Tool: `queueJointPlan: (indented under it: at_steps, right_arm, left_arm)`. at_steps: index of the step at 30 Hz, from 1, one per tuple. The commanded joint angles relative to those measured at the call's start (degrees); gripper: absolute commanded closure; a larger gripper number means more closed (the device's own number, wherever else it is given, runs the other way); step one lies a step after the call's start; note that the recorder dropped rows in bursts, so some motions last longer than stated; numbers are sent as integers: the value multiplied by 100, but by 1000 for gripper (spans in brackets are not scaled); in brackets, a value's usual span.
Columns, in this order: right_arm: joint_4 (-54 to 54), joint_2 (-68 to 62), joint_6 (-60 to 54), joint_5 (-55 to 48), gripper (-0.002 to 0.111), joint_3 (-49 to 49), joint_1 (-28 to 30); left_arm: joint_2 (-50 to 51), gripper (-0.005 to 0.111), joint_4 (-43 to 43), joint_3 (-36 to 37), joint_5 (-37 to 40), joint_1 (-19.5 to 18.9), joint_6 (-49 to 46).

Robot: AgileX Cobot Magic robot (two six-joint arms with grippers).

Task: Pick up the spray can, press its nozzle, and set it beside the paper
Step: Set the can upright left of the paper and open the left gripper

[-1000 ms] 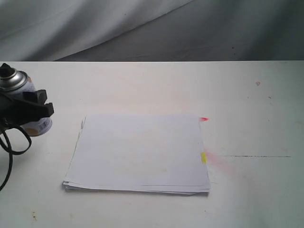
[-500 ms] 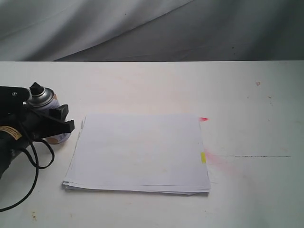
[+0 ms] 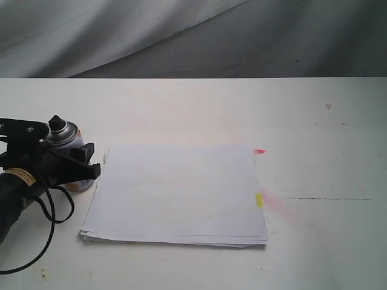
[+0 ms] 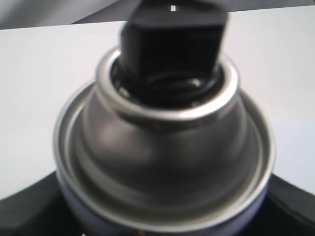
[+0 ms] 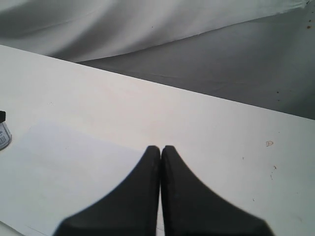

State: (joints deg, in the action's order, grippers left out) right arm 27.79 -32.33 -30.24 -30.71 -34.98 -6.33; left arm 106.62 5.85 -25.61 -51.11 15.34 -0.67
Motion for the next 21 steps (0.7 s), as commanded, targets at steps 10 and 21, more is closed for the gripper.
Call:
queueJointPlan:
  at_steps: [10, 21]
  right_arm:
    - [17, 35, -61, 144, 108, 17, 48]
    - [17, 35, -61, 224, 108, 17, 48]
  left_arm:
    - [-37, 107, 222, 0, -171, -1, 233]
    - [-37, 106, 274, 0, -108, -1, 223]
